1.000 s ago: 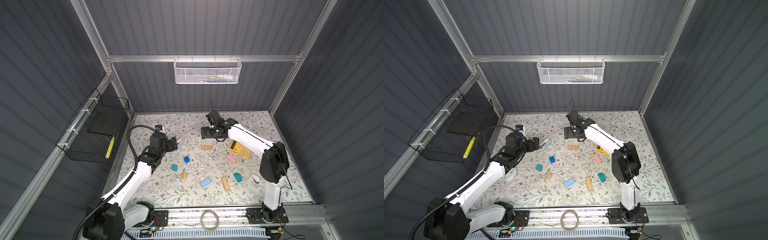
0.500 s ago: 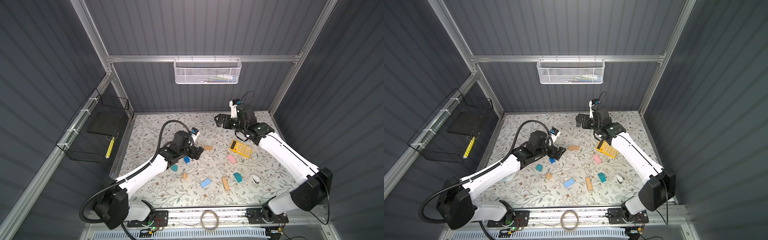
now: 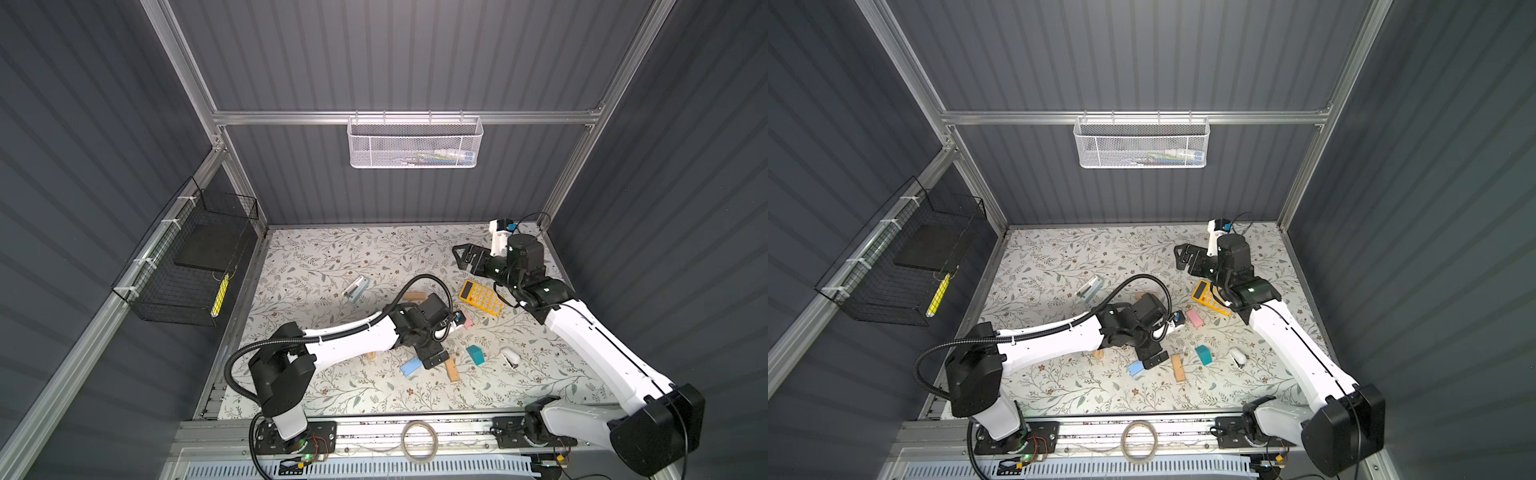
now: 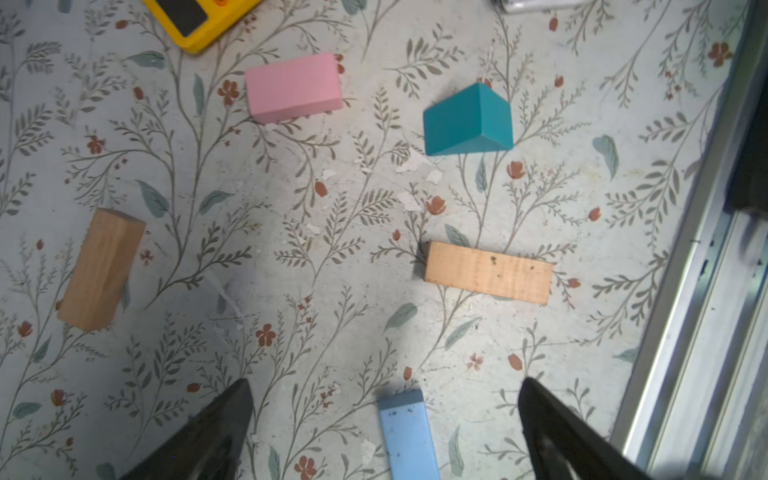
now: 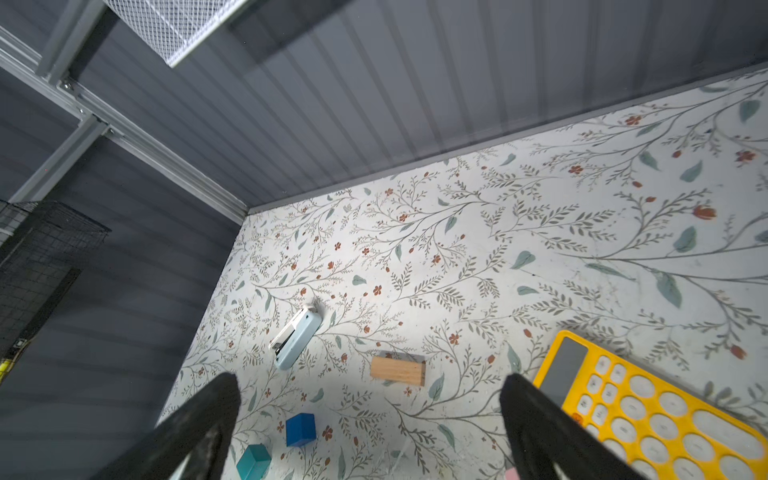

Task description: Build the wood block tower

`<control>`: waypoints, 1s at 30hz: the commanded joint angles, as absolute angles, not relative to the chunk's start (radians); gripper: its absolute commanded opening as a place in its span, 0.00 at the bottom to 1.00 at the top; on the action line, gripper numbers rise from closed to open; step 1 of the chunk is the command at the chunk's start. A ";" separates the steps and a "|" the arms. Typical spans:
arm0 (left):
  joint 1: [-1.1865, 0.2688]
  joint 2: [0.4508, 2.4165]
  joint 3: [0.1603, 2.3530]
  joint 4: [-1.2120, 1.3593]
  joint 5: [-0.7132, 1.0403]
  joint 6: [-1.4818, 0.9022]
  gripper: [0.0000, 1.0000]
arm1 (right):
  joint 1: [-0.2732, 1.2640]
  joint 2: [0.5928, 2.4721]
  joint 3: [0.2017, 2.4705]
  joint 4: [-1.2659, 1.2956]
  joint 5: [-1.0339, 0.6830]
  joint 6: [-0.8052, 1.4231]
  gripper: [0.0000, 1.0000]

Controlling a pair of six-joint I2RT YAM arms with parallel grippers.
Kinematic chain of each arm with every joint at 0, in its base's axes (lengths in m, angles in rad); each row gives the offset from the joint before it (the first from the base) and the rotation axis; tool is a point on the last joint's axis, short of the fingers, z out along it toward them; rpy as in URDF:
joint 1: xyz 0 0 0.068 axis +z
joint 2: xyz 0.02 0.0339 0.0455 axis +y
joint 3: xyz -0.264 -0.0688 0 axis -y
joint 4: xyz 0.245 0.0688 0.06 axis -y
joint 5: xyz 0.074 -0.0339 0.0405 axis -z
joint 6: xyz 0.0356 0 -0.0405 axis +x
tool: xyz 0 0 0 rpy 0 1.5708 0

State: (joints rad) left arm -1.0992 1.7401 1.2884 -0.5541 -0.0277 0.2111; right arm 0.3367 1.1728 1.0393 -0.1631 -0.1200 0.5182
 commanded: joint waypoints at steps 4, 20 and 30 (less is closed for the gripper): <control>-1.165 1.863 1.422 -0.685 -0.092 0.303 1.00 | 0.276 1.022 0.949 -0.126 -0.119 0.534 0.99; -1.223 2.074 1.617 -0.793 0.008 0.373 1.00 | 0.206 0.850 0.849 -0.124 -0.105 0.541 0.99; -1.226 2.112 1.630 -0.795 0.047 0.377 1.00 | 0.193 0.851 0.839 -0.115 -0.120 0.552 0.99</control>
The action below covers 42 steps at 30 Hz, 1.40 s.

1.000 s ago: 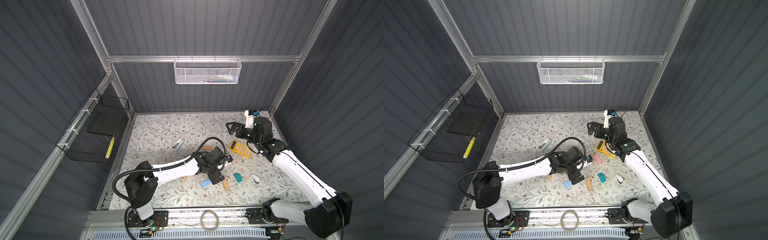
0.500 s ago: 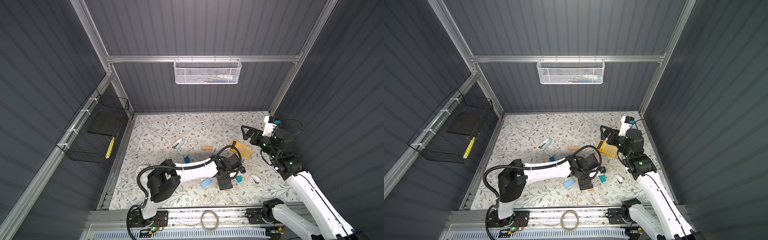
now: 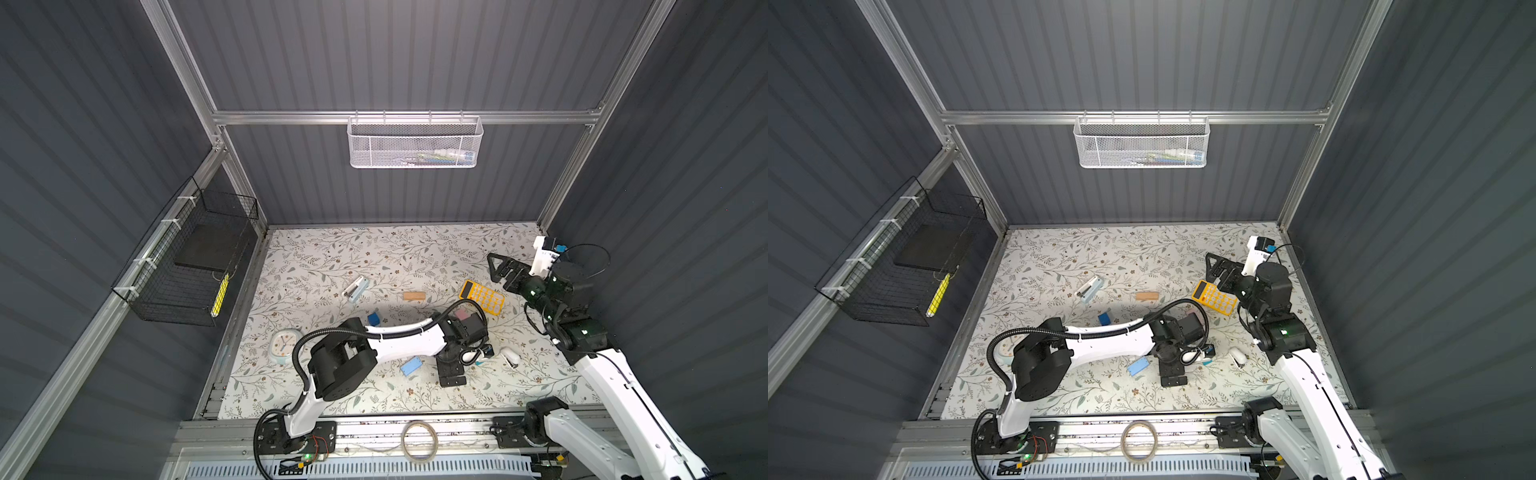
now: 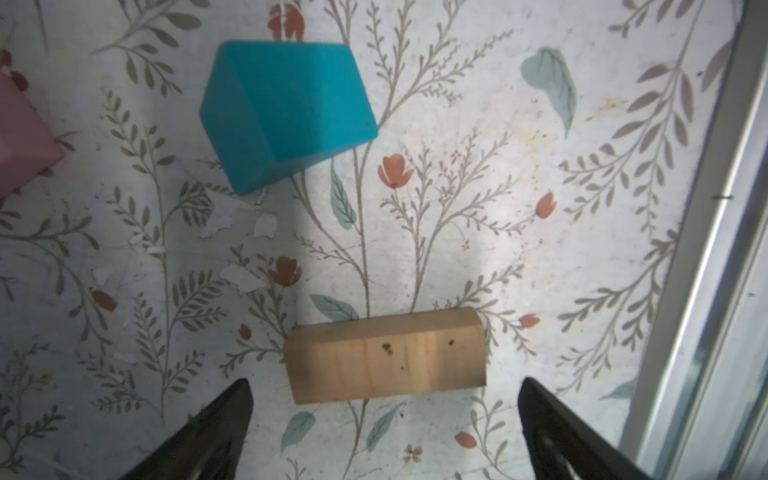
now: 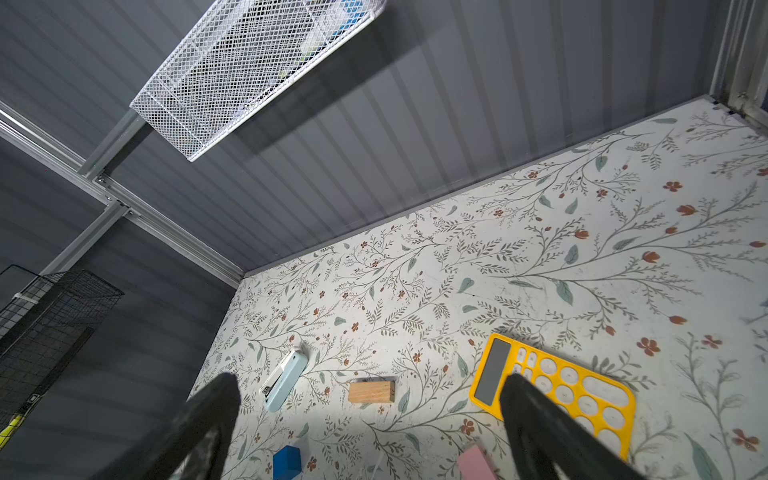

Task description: Build the wood block tower

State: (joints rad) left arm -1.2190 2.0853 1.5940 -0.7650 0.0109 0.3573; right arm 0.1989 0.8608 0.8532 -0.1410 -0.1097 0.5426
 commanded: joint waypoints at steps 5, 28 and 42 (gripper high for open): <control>-1.226 2.137 1.640 -0.796 0.067 0.374 1.00 | 0.192 0.850 0.838 -0.118 -0.121 0.555 0.99; -1.226 2.187 1.662 -0.817 0.036 0.329 0.69 | 0.186 0.864 0.831 -0.104 -0.125 0.565 0.99; -1.223 2.100 1.633 -0.807 -0.066 0.156 0.52 | 0.185 0.873 0.833 -0.100 -0.132 0.579 0.99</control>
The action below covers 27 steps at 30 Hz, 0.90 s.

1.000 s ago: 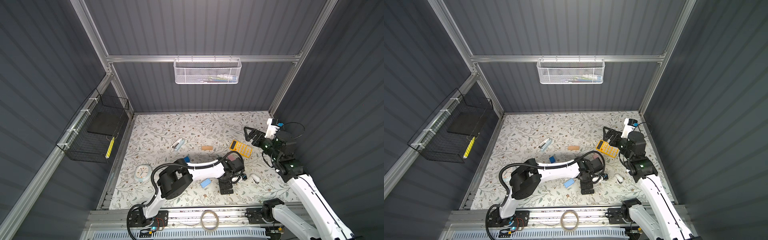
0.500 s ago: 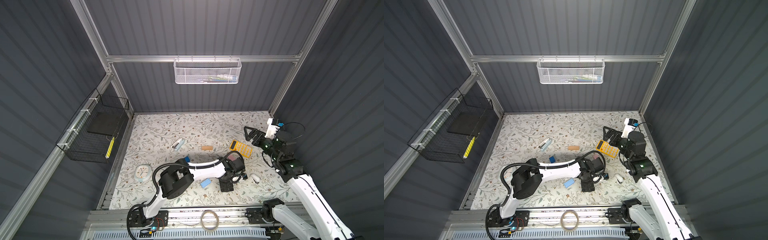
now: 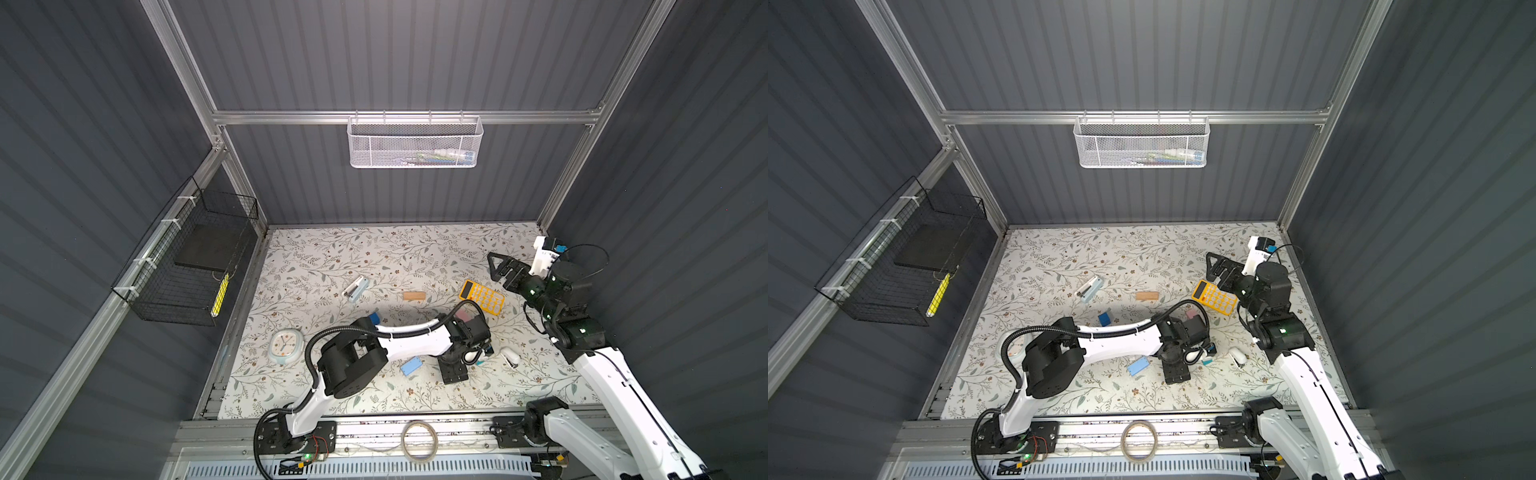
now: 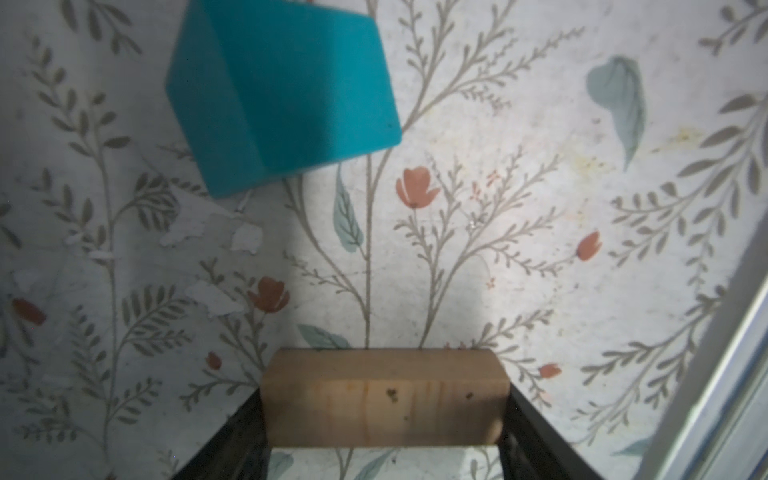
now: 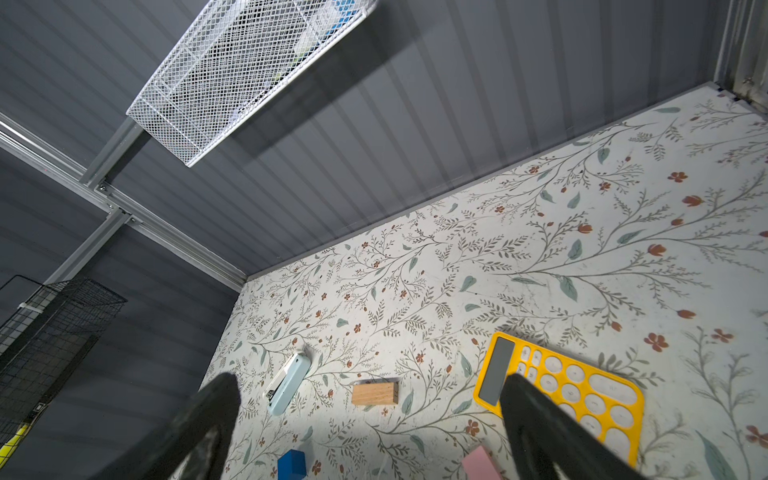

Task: Build the wood block tower
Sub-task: 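Carry the held wood block with the left gripper above the placed wood block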

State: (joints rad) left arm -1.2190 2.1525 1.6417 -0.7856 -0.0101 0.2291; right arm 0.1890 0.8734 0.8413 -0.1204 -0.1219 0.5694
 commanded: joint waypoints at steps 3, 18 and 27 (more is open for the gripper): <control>-1.217 2.068 1.626 -0.808 -0.099 0.100 0.51 | 0.186 0.874 0.833 -0.097 -0.132 0.583 0.99; -1.037 1.929 1.553 -0.784 -0.243 -0.309 0.51 | 0.186 0.897 0.831 -0.071 -0.148 0.608 0.99; -0.951 1.907 1.473 -0.693 -0.298 -0.562 0.48 | 0.186 0.922 0.833 -0.058 -0.155 0.621 0.99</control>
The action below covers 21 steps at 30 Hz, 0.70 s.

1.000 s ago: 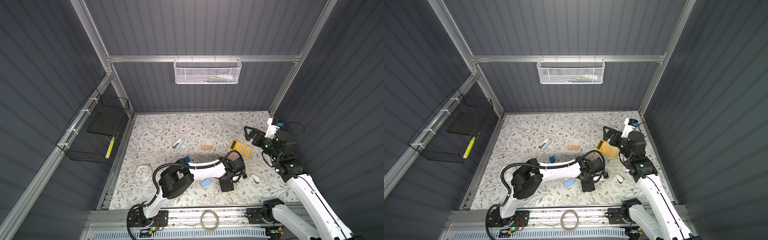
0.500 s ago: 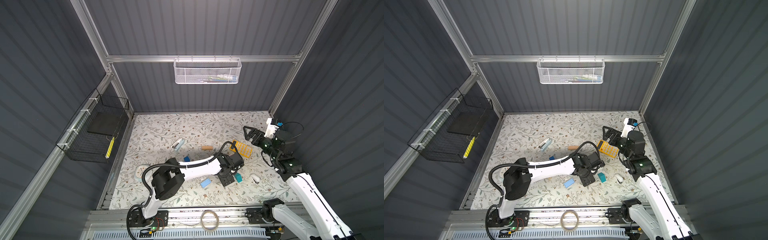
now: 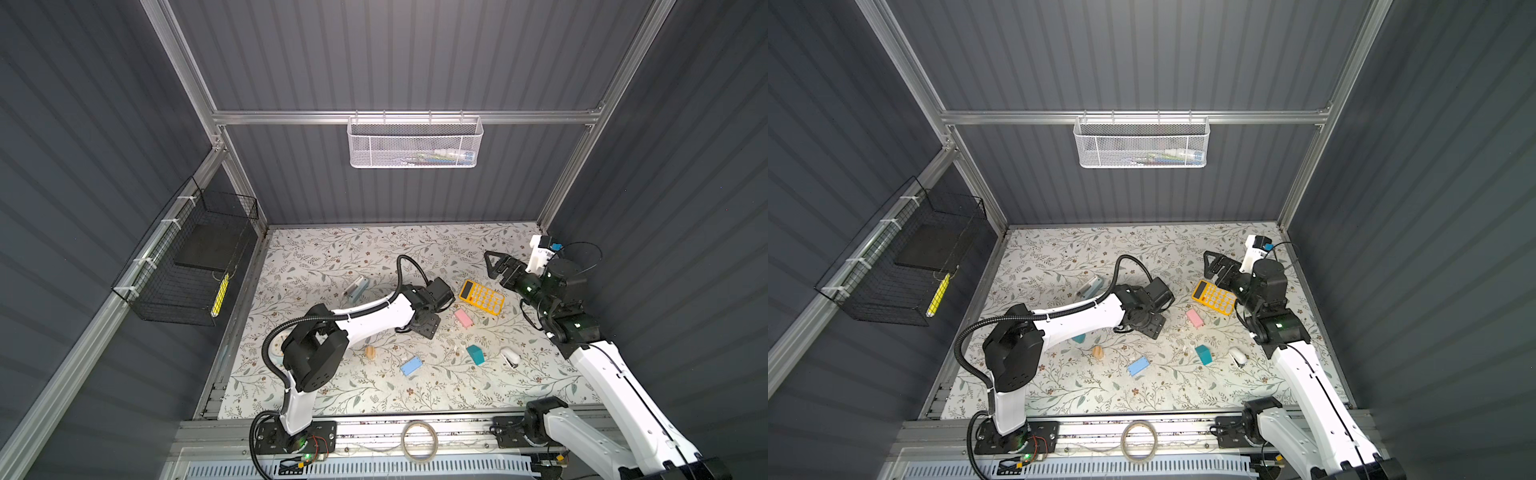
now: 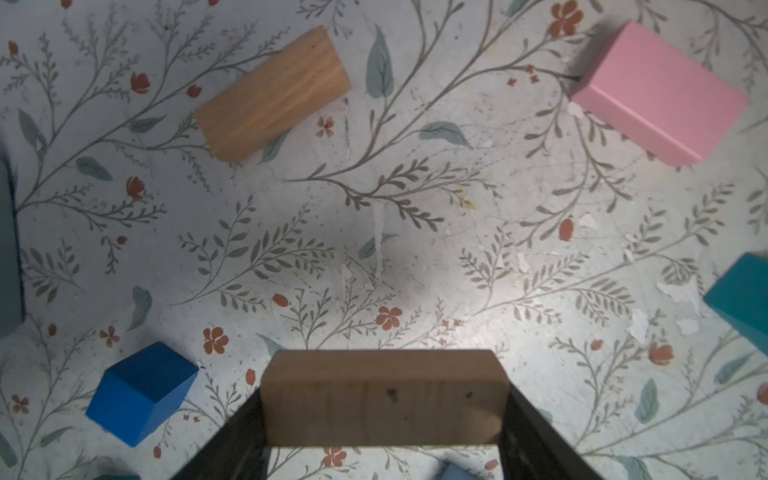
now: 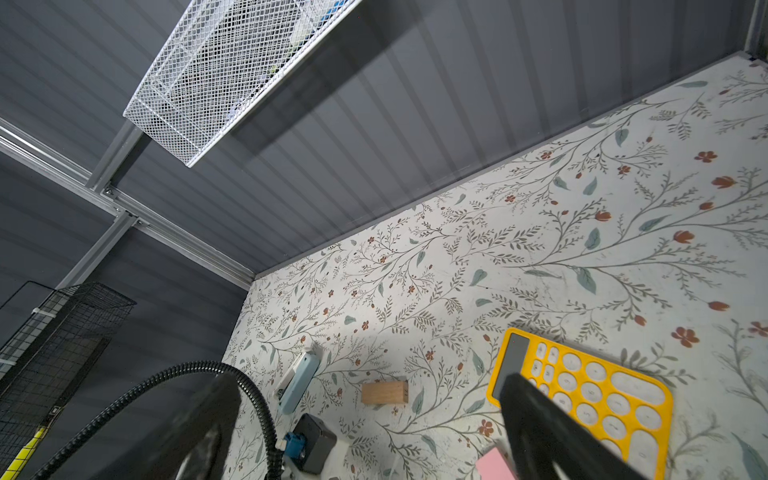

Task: Build the wood block tower
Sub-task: 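Carry the held wood block with the left gripper above the placed wood block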

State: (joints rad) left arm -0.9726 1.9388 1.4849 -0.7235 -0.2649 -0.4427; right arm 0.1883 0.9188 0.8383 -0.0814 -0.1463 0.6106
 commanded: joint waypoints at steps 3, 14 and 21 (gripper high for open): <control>-0.931 1.911 1.462 -0.668 -0.301 -0.595 0.48 | 0.186 0.924 0.833 -0.058 -0.153 0.620 0.99; -0.874 2.002 1.501 -0.646 -0.273 -0.665 0.50 | 0.185 0.930 0.828 -0.048 -0.148 0.632 0.99; -0.863 2.055 1.541 -0.649 -0.264 -0.676 0.52 | 0.184 0.936 0.827 -0.047 -0.132 0.643 0.99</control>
